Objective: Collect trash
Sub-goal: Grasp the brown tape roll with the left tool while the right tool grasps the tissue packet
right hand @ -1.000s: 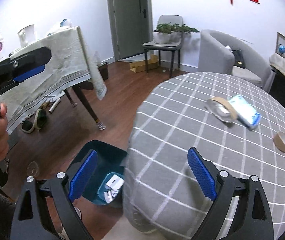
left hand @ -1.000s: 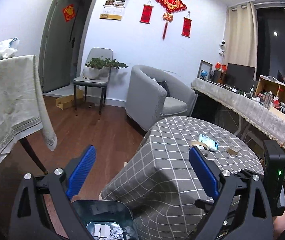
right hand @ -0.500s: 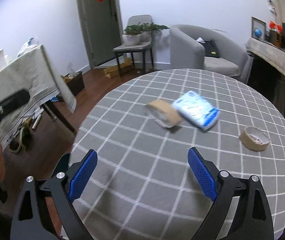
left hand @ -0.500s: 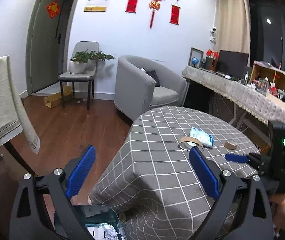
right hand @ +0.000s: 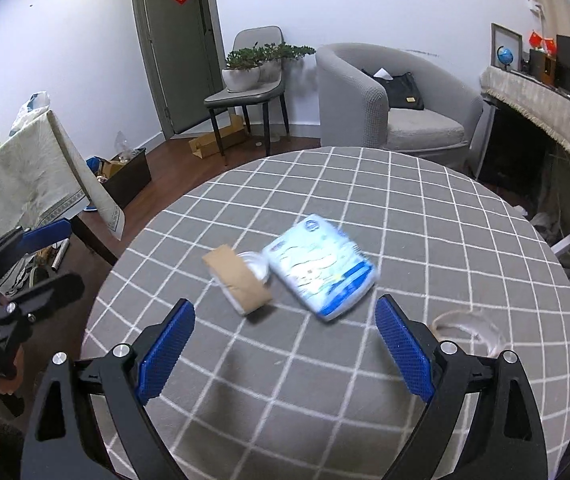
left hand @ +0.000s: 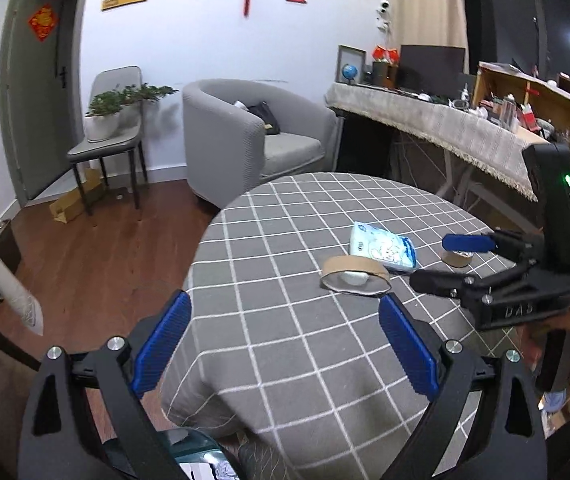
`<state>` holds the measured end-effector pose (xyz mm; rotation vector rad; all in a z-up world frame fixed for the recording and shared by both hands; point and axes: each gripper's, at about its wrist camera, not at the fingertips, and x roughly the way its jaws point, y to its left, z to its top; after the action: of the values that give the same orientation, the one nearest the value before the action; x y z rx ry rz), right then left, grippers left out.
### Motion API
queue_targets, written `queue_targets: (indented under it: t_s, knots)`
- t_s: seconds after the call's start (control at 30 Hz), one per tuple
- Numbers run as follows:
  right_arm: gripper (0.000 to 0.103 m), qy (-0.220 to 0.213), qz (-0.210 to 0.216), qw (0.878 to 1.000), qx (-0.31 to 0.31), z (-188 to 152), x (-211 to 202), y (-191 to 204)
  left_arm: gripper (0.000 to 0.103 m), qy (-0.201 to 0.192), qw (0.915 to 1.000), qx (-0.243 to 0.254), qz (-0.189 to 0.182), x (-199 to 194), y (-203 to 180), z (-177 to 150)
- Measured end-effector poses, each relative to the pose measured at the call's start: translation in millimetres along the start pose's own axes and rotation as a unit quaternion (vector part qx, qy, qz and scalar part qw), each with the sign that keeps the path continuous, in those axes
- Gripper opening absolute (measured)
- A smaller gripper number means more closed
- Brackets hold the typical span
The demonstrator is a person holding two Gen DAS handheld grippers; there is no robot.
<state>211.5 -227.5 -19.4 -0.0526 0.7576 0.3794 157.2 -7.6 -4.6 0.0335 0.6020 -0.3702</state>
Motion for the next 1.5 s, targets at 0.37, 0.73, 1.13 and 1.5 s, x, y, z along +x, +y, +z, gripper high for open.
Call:
queue_targets:
  t_s: [0.37, 0.73, 1.13, 1.5]
  knots:
    - [0.093, 0.036, 0.035, 0.995, -0.082, 22.2, 14.4, -24.5, 0.097, 0.053, 0.9972, 0.029, -0.044, 50.2, -21.1, 10.6]
    - [0.093, 0.063, 0.051, 0.990, -0.119, 32.0, 27.3, -48.0, 0.097, 0.100, 0.9920, 0.057, -0.051, 92.1, -45.4, 19.0]
    - [0.093, 0.077, 0.063, 0.985, -0.142, 25.4, 33.2, -46.2, 0.068, 0.128, 0.9883, 0.056, -0.060, 112.1, -51.1, 17.8]
    - [0.093, 0.082, 0.069, 0.982, -0.156, 23.5, 36.3, -33.5, 0.061, 0.134, 0.9874, 0.044, -0.072, 104.4, -44.8, 20.2]
